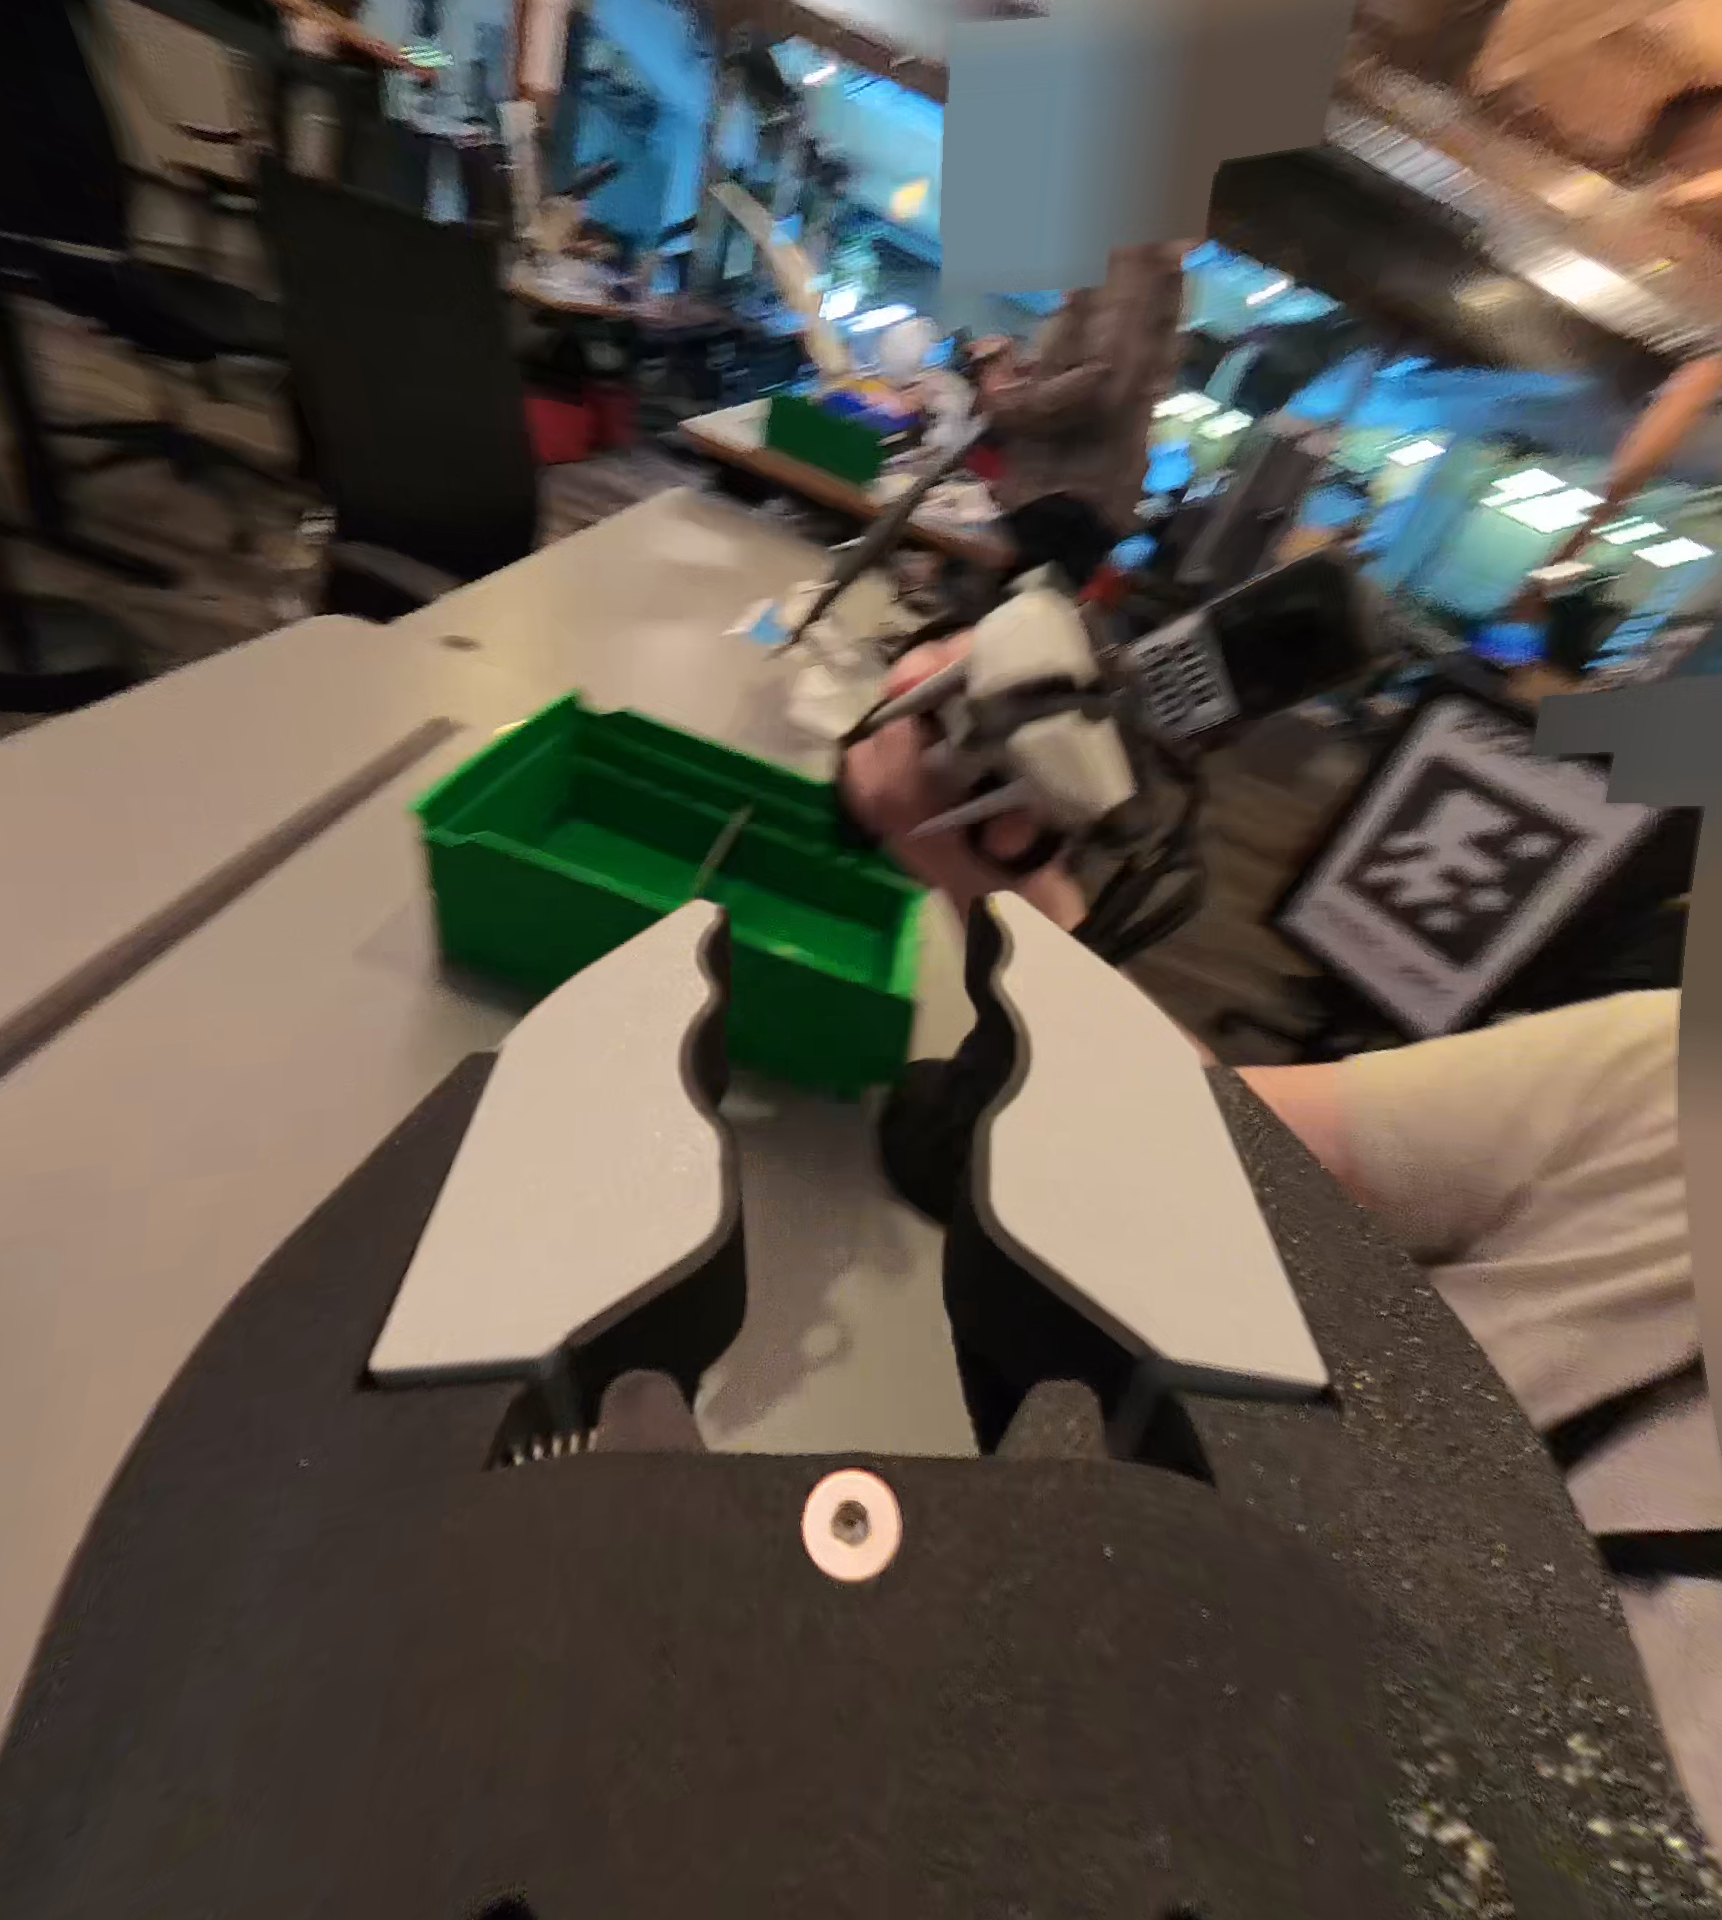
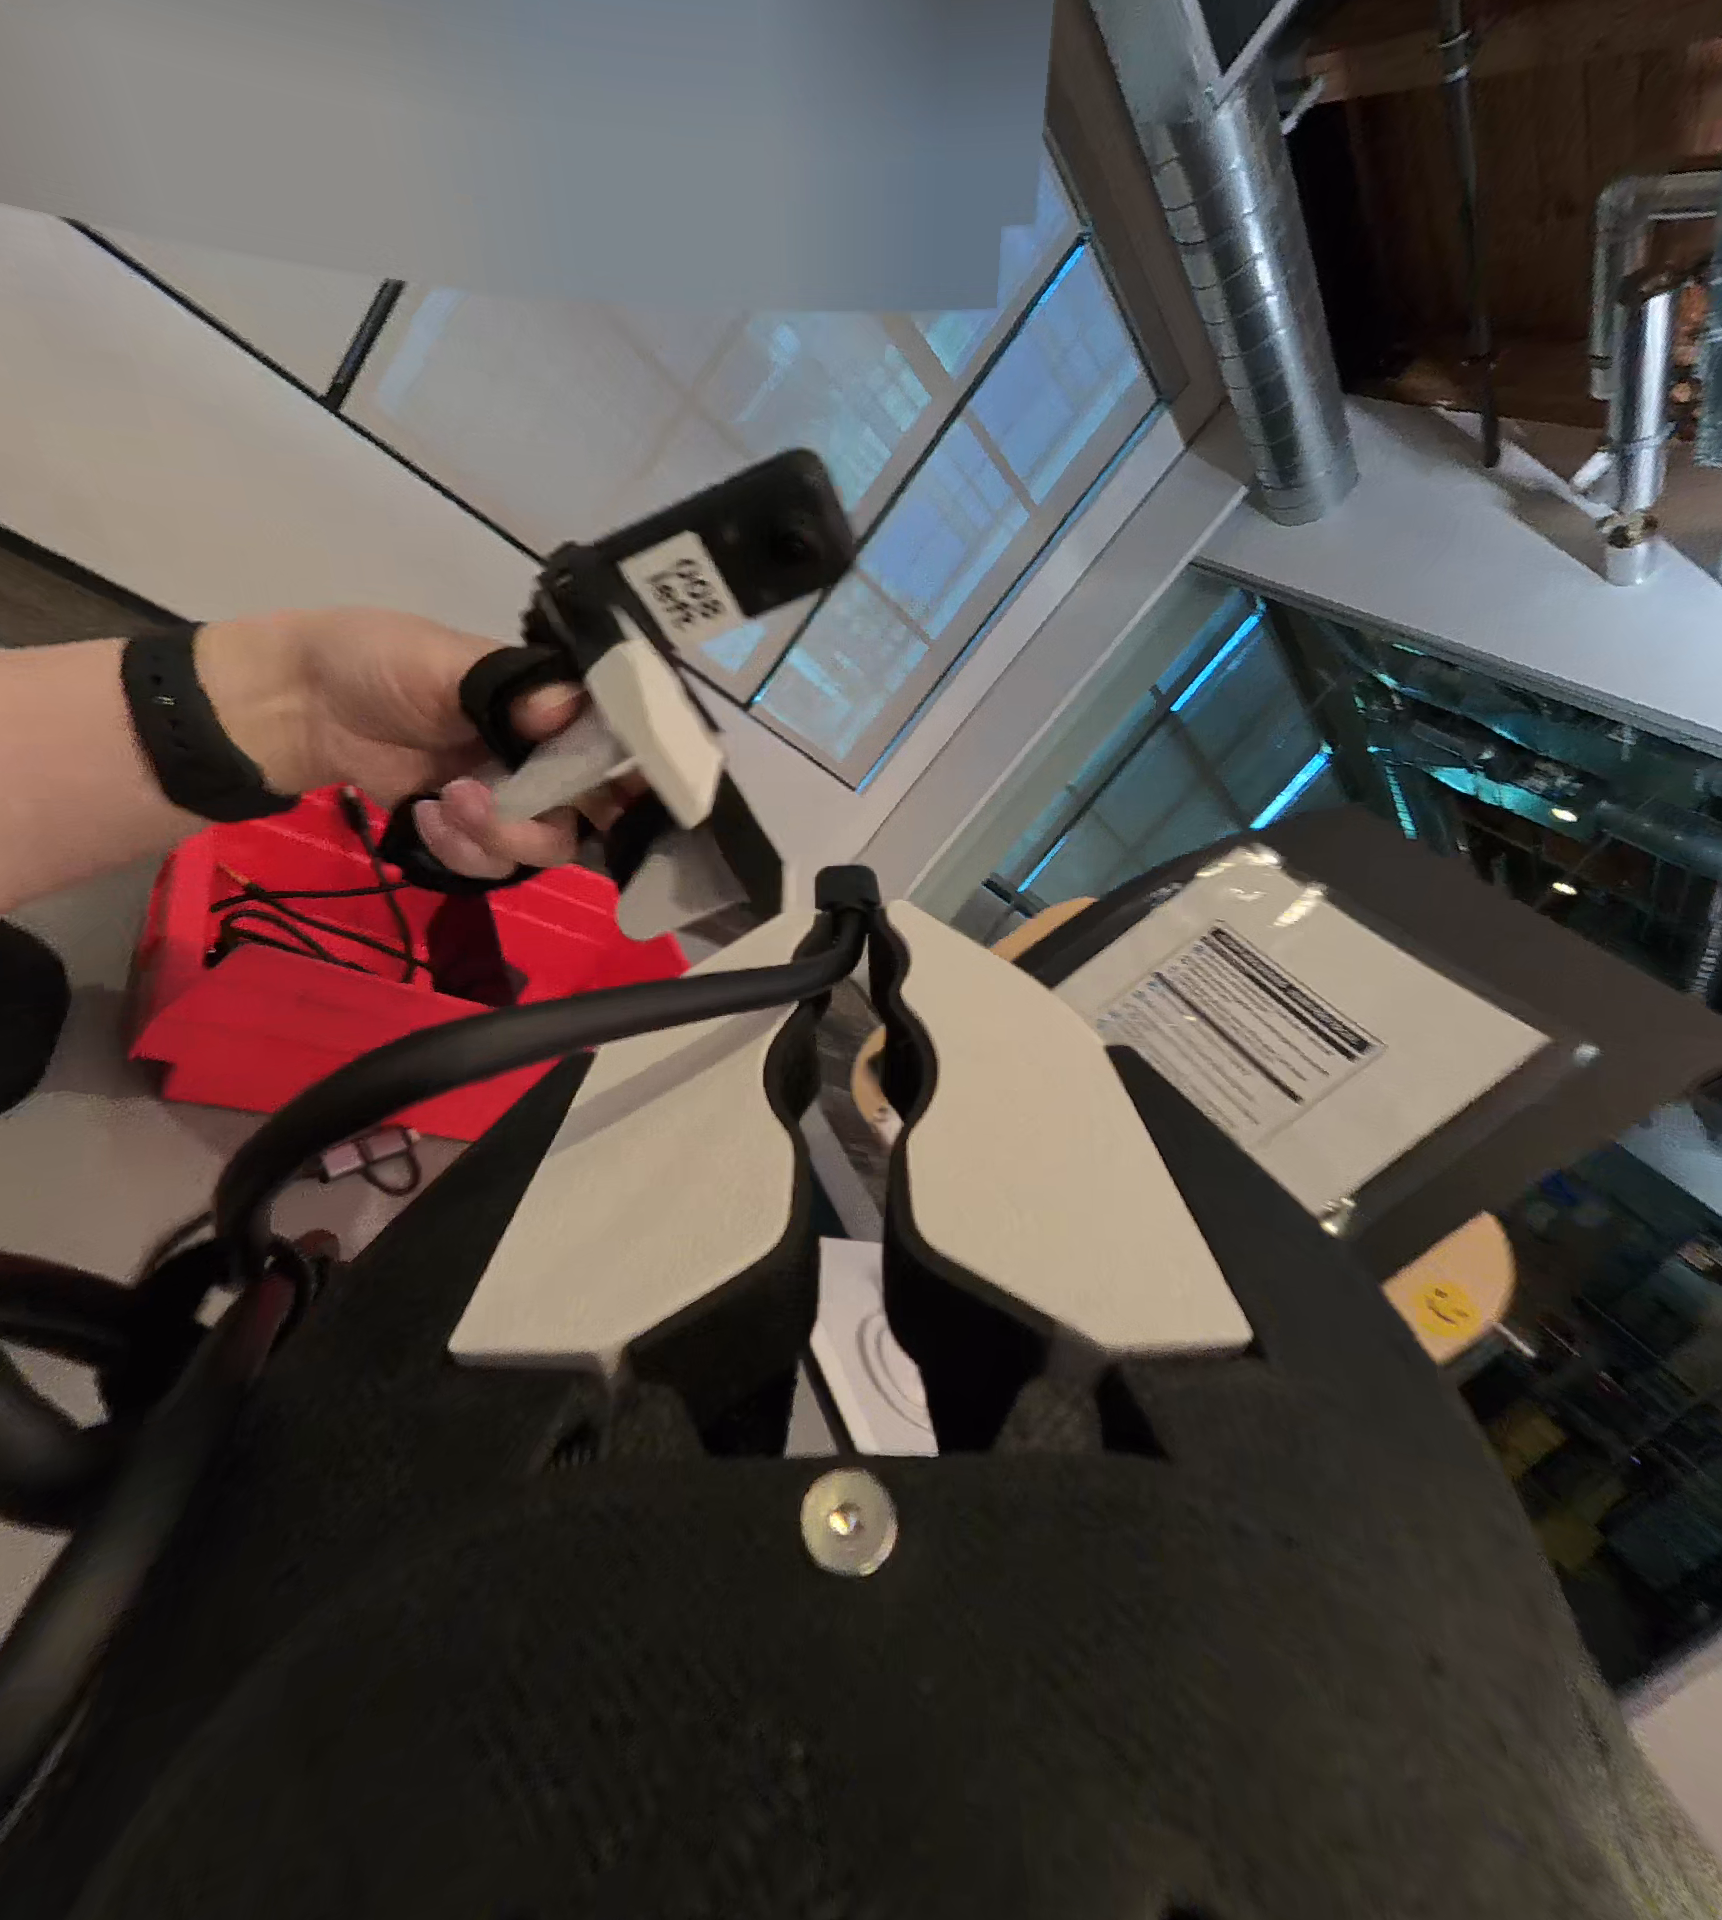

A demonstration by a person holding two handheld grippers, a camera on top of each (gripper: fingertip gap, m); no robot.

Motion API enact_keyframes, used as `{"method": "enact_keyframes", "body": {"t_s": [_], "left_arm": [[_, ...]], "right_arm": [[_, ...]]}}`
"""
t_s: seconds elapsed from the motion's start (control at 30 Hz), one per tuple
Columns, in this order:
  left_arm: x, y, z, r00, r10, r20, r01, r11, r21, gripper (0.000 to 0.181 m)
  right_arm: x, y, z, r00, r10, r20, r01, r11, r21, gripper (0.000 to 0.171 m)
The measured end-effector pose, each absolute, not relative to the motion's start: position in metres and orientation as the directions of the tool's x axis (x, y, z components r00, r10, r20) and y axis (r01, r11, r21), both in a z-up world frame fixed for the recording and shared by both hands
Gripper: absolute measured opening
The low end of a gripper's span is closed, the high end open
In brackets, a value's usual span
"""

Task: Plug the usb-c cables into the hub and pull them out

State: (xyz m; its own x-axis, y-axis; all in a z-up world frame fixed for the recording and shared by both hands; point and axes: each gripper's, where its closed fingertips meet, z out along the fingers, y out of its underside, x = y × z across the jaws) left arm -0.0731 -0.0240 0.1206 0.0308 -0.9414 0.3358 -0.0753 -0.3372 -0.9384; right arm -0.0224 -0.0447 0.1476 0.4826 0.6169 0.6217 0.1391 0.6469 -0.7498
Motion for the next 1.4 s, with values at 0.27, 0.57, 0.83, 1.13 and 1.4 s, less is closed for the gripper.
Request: {"method": "enact_keyframes", "body": {"t_s": [0.27, 0.57, 0.83, 1.13, 1.4], "left_arm": [[-0.086, 0.004, 0.026, 0.513, -0.845, 0.149, -0.444, -0.41, -0.797, 0.046], [-0.106, 0.012, -0.114, 0.777, -0.625, 0.083, -0.475, -0.667, -0.574, 0.053], [-0.117, 0.015, -0.155, 0.786, -0.615, -0.064, -0.579, -0.696, -0.424, 0.046], [-0.118, 0.012, -0.16, 0.769, -0.638, -0.022, -0.615, -0.731, -0.294, 0.041], [-0.109, 0.018, -0.16, 0.72, -0.693, -0.023, -0.663, -0.678, -0.318, 0.022]], "right_arm": [[0.059, -0.052, 0.181, 0.64, 0.489, 0.592, 0.186, 0.65, -0.737, 0.008], [0.09, -0.063, 0.194, 0.693, 0.455, 0.559, 0.144, 0.672, -0.726, 0.008], [0.109, -0.069, 0.199, 0.716, 0.47, 0.516, 0.071, 0.686, -0.724, 0.008], [0.102, -0.067, 0.195, 0.694, 0.486, 0.531, 0.074, 0.685, -0.724, 0.008], [0.098, -0.058, 0.187, 0.68, 0.504, 0.533, 0.102, 0.654, -0.749, 0.008]]}}
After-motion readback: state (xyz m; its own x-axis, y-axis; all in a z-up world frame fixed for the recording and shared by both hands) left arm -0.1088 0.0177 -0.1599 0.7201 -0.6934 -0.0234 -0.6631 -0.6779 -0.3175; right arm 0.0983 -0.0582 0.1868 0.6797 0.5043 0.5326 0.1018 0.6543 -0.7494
